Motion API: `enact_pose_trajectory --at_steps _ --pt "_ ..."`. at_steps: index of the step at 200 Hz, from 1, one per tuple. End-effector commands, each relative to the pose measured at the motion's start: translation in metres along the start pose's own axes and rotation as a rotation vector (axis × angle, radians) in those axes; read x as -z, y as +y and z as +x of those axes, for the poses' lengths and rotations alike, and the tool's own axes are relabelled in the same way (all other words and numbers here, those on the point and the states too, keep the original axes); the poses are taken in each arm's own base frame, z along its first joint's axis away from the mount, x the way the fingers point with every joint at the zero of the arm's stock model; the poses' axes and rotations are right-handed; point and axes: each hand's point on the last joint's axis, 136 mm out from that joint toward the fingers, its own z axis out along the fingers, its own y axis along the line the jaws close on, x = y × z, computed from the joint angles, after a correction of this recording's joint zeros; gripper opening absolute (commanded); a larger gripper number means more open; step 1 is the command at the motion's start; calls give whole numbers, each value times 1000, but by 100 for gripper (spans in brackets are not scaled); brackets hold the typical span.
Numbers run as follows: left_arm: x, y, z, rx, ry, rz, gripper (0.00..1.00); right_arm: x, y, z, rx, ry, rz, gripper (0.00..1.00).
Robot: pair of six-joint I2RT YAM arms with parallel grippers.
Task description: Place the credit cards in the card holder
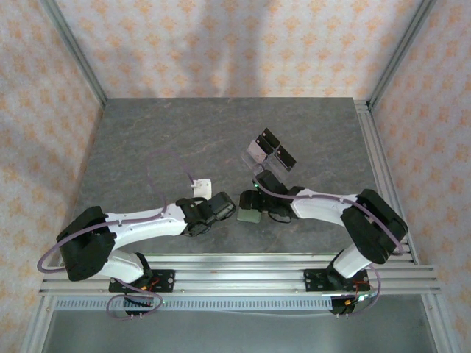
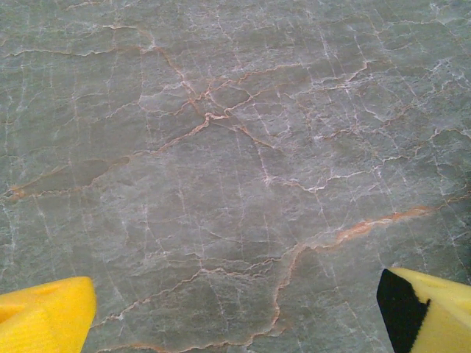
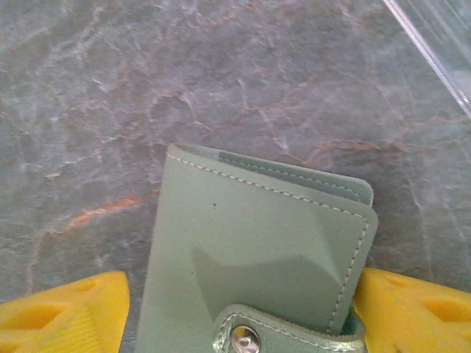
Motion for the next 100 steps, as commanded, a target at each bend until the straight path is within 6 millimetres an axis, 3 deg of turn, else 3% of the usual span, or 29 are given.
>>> enact_pose_trajectory --at_steps 1,29,49,72,100 --pt "-4 11 0 -6 -15 -50 100 4 15 -11 28 -18 -38 79" --pt "-3 10 -1 -11 -17 -56 100 9 8 -14 33 -36 3 81" --pt "0 15 -9 -12 -31 -72 100 24 -1 -24 12 -78 22 83" --pt "7 28 -26 -5 -60 -98 100 58 -14 -42 -24 -158 28 100" --pt "14 61 -57 31 -106 -146 100 112 -40 -69 -55 -279 74 99"
